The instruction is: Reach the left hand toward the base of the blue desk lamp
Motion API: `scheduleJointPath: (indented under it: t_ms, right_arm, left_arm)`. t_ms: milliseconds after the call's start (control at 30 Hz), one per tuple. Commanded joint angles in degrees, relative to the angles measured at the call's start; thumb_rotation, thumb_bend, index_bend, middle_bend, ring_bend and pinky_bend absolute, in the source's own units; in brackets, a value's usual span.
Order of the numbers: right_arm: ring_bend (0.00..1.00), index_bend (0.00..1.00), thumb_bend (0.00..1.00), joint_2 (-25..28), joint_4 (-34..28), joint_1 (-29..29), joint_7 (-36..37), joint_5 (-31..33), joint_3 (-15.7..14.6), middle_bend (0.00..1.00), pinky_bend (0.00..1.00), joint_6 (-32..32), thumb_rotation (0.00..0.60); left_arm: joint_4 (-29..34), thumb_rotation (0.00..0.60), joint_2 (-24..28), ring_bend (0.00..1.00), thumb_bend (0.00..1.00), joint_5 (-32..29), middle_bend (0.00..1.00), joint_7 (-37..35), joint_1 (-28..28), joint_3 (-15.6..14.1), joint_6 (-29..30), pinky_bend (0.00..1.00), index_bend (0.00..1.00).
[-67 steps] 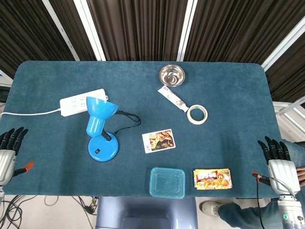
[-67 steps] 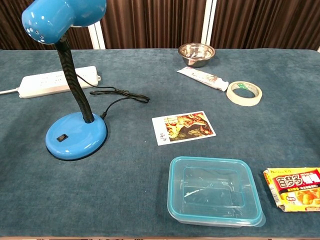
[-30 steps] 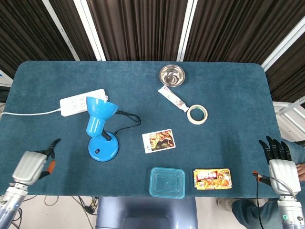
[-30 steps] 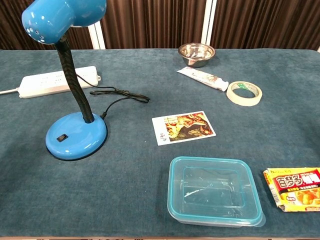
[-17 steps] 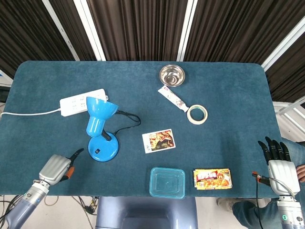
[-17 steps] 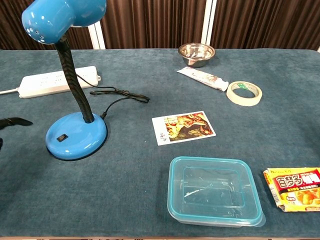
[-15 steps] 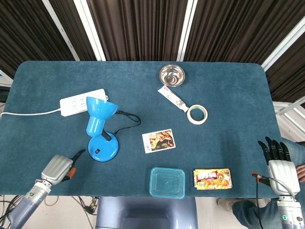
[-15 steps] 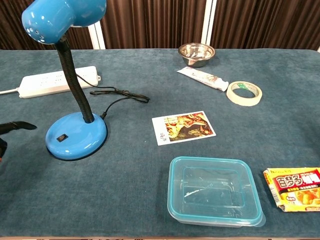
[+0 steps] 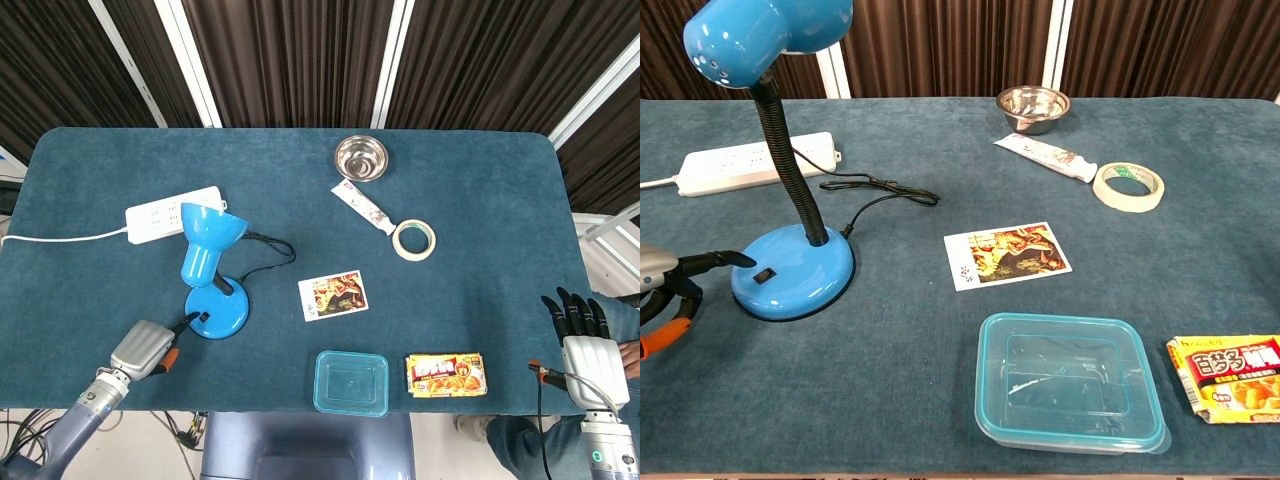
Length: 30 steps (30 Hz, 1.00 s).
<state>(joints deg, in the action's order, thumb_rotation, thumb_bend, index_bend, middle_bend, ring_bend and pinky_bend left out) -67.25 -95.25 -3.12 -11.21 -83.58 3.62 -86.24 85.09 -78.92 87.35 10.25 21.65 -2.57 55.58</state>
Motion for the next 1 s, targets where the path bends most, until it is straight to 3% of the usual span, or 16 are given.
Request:
scheduleJointPath:
  t_ms: [33,833,933,1000]
  right_arm:
    - [0.01,0.12,0.2,-0.1,0.0,0.0,-0.2,0.1,0.1,0.06,0.0,0.0,0.6]
    - [0.01,0.12,0.2,-0.1,-0.6,0.2,-1.2,1.0,0.4,0.06,0.0,0.1,0.6]
    - [0.01,0.12,0.2,-0.1,-0.6,0.2,-1.4,1.0,0.5,0.06,0.0,0.1,0.6]
    - [0.01,0.12,0.2,-0.1,-0.6,0.3,-1.4,1.0,0.5,0.06,0.0,0.1,0.6]
  left_arm:
    - [0.0,0.6,-0.2,0.68,0.56,0.1,0.58,0.1,0.3,-0.2,-0.1,0.79,0.05]
    - [-0.6,0.6,-1.2,0.68,0.56,-2.6,0.57,2.2,2.5,-1.0,-3.4,0.79,0.05]
    - [0.0,0.6,-0.7,0.64,0.55,-2.8,0.53,2.0,2.8,-0.6,-3.0,0.78,0.05]
    - [0.9,0.6,0.2,0.52,0.43,-2.5,0.46,1.7,2.4,0.2,-0.6,0.75,0.05]
